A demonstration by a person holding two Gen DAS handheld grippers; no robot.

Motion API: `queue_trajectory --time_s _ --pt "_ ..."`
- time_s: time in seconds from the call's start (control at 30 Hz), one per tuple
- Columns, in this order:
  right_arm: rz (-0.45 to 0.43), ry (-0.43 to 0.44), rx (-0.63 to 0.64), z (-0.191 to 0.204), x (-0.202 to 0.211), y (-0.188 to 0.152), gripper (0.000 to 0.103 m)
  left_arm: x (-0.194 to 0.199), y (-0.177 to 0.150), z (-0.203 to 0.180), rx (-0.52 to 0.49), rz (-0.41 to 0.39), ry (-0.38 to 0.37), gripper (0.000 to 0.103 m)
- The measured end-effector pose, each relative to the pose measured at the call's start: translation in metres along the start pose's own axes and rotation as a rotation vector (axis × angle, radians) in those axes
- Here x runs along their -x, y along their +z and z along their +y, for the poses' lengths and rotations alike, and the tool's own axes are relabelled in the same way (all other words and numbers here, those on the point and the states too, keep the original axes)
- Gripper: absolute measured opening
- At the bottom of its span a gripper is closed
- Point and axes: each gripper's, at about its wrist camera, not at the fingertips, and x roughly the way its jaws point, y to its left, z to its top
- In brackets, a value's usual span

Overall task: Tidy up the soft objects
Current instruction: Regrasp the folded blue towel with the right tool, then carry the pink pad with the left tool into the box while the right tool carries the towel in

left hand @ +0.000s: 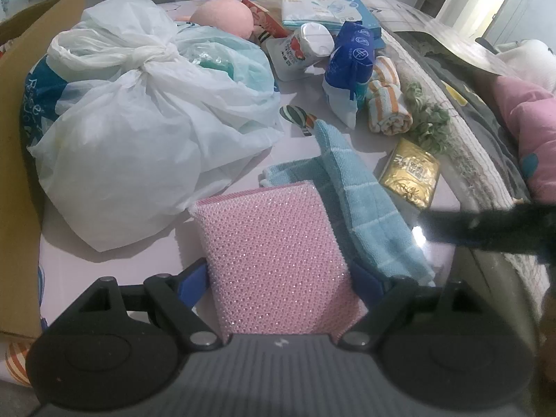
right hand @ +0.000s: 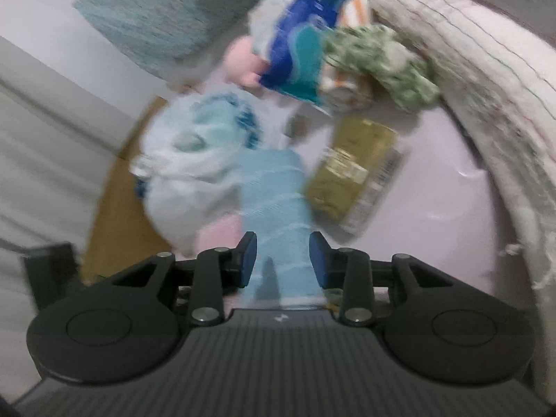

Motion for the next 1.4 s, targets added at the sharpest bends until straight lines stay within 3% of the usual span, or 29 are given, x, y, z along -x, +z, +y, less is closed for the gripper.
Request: queue_trajectory --time_s 0.27,0.43,0.5,0.57,0.7,0.9,1.17,1.4 --pt "0.054 -0.009 0.019 0.007 -0.029 -0.002 0.032 -0.001 -0.003 0.008 0.002 -0.005 -0.032 0.087" --pt "0.075 -0.049 0.095 0.024 -0.039 -0.002 0.031 -0.002 -0.004 0.013 0.005 -0.011 -0.054 0.087" --pt "0.079 -0.074 0.130 0.030 -0.041 -0.003 0.021 -0.002 -0.004 0.014 0.002 -0.016 -0.060 0.086" --pt "0.075 -0.091 0.162 0.036 -0.041 -0.006 0.018 -0.001 -0.004 0.016 0.006 -0.023 -0.070 0.084" --pt "0.060 -0.055 0.166 0.043 -0.034 -0.006 0.013 0.008 -0.003 0.022 0.029 -0.042 -0.126 0.082" --pt "0.008 -0.010 0.204 0.064 -0.006 -0.009 0.012 0.034 -0.005 0.025 0.061 -0.087 -0.186 0.082" --pt "-0.068 0.078 0.314 0.122 0.030 0.005 0.012 0.102 0.004 0.040 0.101 -0.222 -0.232 0.082" --pt "-0.092 0.240 0.480 0.216 0.007 0.044 0.012 0.186 0.025 0.085 0.140 -0.420 -0.118 0.082"
